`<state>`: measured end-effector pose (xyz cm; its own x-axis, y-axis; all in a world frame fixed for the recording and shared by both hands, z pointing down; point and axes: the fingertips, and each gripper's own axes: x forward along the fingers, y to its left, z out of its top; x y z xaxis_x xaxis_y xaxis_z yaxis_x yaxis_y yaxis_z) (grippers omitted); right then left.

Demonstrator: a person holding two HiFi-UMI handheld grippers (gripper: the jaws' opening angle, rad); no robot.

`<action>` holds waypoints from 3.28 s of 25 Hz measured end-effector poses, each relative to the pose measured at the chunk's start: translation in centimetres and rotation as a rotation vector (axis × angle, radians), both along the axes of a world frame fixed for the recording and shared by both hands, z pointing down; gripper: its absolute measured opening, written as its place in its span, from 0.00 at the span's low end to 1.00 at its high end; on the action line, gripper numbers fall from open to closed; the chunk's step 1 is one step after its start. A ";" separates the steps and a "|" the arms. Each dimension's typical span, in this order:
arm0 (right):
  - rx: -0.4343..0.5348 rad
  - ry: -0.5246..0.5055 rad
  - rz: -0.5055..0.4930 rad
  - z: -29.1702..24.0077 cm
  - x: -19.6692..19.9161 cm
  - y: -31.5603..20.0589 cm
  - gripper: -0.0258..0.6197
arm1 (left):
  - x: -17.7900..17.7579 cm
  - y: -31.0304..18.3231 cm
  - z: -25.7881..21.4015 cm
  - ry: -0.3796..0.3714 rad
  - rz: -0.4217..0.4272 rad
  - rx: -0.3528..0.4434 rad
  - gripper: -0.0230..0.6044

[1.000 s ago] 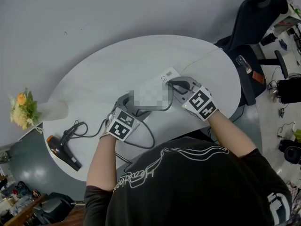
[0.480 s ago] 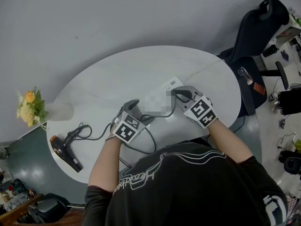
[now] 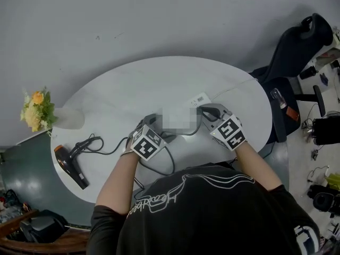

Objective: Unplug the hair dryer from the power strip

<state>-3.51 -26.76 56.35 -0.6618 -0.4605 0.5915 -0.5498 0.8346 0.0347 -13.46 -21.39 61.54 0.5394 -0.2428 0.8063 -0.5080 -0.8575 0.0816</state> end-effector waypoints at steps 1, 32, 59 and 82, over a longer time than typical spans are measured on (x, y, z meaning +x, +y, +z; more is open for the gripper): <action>0.002 0.009 -0.001 0.0 -0.1 0.0 0.08 | 0.0 0.0 0.0 -0.001 -0.001 -0.001 0.65; -0.033 0.045 -0.067 -0.2 0.4 0.5 0.08 | 0.4 0.1 -0.2 0.001 -0.001 -0.005 0.65; -0.048 0.008 -0.036 0.0 1.0 0.7 0.08 | 0.5 0.2 0.5 -0.042 0.008 -0.036 0.65; -0.052 -0.048 0.030 -2.7 3.5 -0.9 0.08 | 0.7 0.4 0.6 -0.071 0.022 -0.057 0.65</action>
<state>-0.01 -27.70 53.64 -0.6767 -0.4500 0.5827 -0.5744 0.8178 -0.0354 -12.73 -20.96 62.11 0.4853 -0.1840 0.8548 -0.4955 -0.8634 0.0954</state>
